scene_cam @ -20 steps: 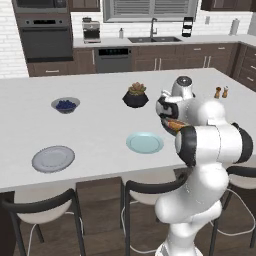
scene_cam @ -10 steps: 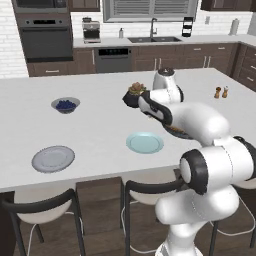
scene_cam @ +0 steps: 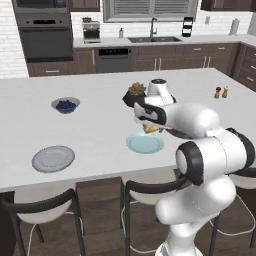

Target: Place one bun and one sausage from the bowl on each plate.

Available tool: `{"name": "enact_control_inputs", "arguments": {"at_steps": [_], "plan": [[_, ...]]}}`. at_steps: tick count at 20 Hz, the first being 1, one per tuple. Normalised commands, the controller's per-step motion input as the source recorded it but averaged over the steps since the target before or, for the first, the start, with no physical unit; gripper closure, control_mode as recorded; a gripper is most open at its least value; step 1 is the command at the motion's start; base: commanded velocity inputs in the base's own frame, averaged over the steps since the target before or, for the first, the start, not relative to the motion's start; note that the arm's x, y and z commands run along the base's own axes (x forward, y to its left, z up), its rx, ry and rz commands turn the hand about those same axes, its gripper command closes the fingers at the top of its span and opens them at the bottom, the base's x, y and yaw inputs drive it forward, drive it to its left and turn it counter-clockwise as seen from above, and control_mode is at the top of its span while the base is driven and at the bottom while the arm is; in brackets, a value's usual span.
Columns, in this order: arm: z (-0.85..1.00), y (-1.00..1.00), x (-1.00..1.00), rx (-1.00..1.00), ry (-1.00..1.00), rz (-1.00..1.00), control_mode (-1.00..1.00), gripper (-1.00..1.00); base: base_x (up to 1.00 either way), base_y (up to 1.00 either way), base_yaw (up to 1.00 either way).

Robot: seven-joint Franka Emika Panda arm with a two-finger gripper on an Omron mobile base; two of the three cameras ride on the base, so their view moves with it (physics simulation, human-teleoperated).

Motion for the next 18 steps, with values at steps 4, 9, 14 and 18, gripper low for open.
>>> {"name": "enact_control_inputs", "arguments": {"at_steps": [4,9,14,18], "plan": [[-0.64,0.04,0.05,0.0,0.01,0.1,-1.0,1.0,0.0,0.0,0.0],[-0.39,0.0,0.46,0.0,-0.02,0.03,-1.0,1.0,0.0,0.0,0.0],[-0.45,0.0,0.4,0.0,-0.15,0.01,-1.0,1.0,0.0,0.0,0.0],[-0.34,0.0,0.3,0.0,-0.12,0.0,-1.0,-1.0,0.0,0.0,0.0]]}}
